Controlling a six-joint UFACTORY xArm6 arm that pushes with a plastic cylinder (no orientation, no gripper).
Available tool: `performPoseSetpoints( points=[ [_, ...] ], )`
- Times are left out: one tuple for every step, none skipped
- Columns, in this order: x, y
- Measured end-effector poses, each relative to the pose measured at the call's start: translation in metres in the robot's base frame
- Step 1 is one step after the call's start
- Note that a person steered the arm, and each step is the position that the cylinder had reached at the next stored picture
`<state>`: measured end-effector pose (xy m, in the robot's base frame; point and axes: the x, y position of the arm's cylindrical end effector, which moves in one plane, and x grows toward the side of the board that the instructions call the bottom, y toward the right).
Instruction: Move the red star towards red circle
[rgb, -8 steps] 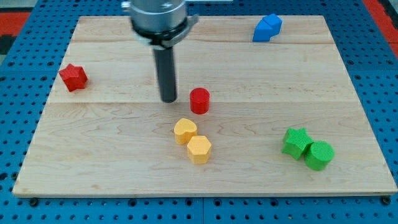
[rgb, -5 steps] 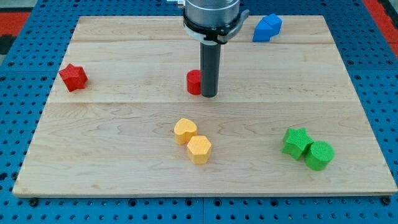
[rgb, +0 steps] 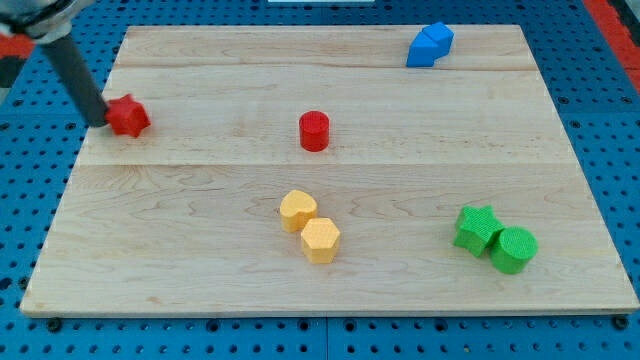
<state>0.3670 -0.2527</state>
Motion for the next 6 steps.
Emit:
performPoseSetpoints(
  points=[
    [0.0, 0.125],
    [-0.017, 0.072],
    [-0.061, 0.074],
    [-0.065, 0.15],
    [-0.019, 0.181],
    [-0.067, 0.171]
  ],
)
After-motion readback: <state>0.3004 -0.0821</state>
